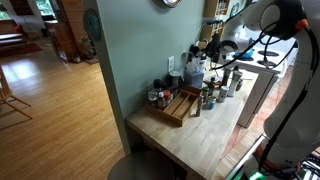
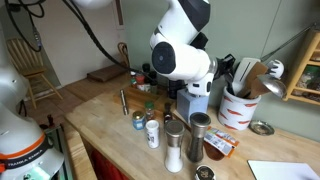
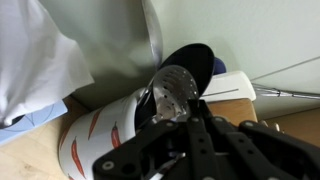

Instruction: Move the silver cooking spoon to the bottom-left corner of the counter

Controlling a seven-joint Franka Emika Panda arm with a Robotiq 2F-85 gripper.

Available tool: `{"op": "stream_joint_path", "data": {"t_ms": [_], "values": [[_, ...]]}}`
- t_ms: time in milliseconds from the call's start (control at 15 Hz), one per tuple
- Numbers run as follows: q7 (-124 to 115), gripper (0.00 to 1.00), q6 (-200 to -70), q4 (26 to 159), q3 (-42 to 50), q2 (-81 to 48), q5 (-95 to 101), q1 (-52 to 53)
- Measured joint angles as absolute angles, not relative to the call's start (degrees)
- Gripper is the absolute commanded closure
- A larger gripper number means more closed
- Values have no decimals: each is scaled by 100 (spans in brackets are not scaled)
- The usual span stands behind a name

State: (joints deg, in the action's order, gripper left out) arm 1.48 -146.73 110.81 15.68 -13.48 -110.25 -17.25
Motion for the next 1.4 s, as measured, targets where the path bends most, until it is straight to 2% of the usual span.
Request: {"op": "stream_joint_path", "data": {"t_ms": [667,1400], "values": [[-49,99,-14381,11103,1736,-1051,-10850,-1802],[-2004,99,-13208,11094,2083,-77,-8511,-2056]]}}
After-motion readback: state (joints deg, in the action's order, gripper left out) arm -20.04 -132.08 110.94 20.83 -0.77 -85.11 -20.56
